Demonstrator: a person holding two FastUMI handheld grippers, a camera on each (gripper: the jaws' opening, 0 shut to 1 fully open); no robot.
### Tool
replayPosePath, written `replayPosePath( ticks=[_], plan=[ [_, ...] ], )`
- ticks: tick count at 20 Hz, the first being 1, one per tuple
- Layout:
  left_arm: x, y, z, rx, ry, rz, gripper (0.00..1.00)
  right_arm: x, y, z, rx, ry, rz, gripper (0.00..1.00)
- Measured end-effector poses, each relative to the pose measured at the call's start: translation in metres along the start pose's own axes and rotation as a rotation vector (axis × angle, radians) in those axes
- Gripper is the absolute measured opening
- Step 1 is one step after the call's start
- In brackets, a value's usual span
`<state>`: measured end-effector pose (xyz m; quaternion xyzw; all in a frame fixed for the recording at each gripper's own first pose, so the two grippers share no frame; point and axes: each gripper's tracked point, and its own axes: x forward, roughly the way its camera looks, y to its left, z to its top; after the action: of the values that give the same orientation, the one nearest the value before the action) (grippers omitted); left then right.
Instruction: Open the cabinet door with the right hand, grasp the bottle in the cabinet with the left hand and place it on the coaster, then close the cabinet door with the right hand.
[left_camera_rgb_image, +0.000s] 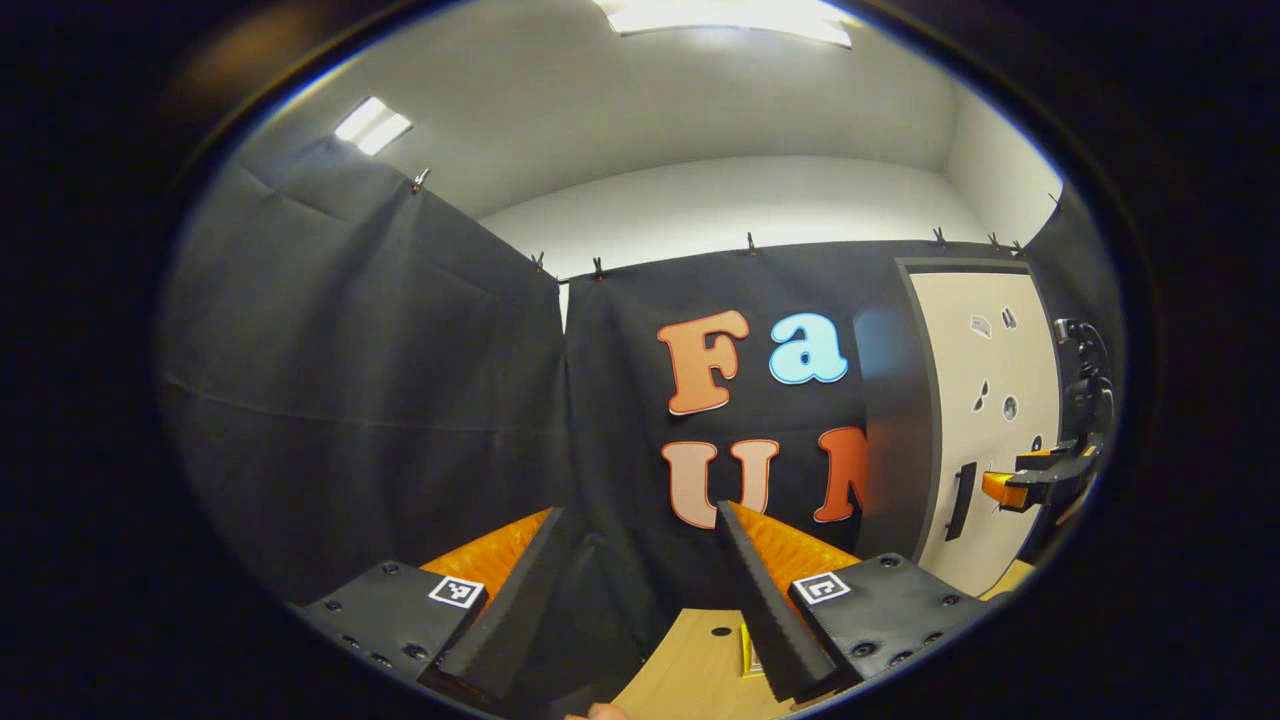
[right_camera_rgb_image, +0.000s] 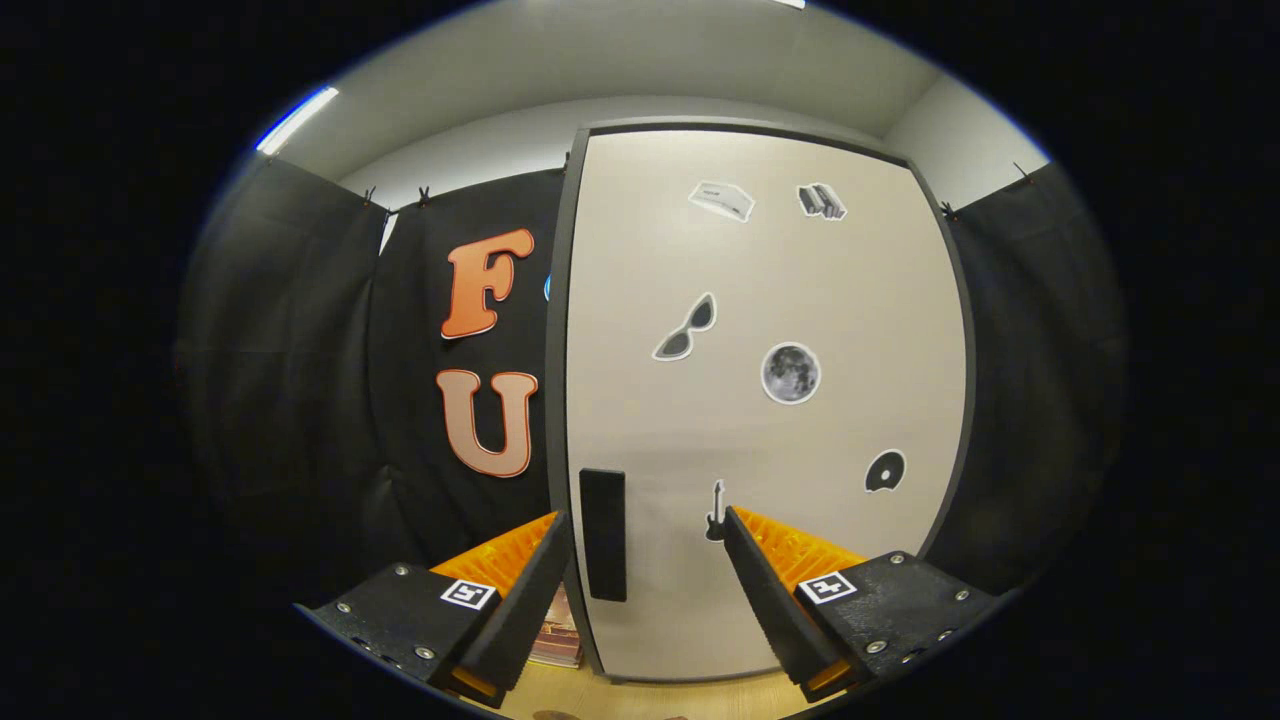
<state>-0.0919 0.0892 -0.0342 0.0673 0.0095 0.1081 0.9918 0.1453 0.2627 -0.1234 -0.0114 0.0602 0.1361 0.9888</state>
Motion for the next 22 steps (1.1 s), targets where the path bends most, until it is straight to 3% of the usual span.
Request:
replayPosePath(
  ticks=[8,14,16,17,22],
  plan=[
    [-0.012,0.029,-0.013,-0.004,0.024,0.057,0.96,0.057,0.007,-0.039,-0.054,0.06,-0.051,0.92],
    [-0.013,0.039,-0.024,-0.007,0.047,0.08,0.96,0.065,0.012,-0.048,-0.046,0.066,-0.04,0.65],
    [-0.014,0.037,-0.028,-0.012,0.057,0.077,0.97,0.062,0.017,-0.049,-0.029,0.071,-0.017,0.52],
    [-0.013,0.037,-0.029,-0.015,0.06,0.075,0.96,0.06,0.015,-0.048,-0.023,0.073,-0.01,0.4],
    [-0.01,0.029,-0.035,-0.02,0.07,0.065,0.96,0.054,0.016,-0.048,0.004,0.079,0.02,0.33]
  ],
)
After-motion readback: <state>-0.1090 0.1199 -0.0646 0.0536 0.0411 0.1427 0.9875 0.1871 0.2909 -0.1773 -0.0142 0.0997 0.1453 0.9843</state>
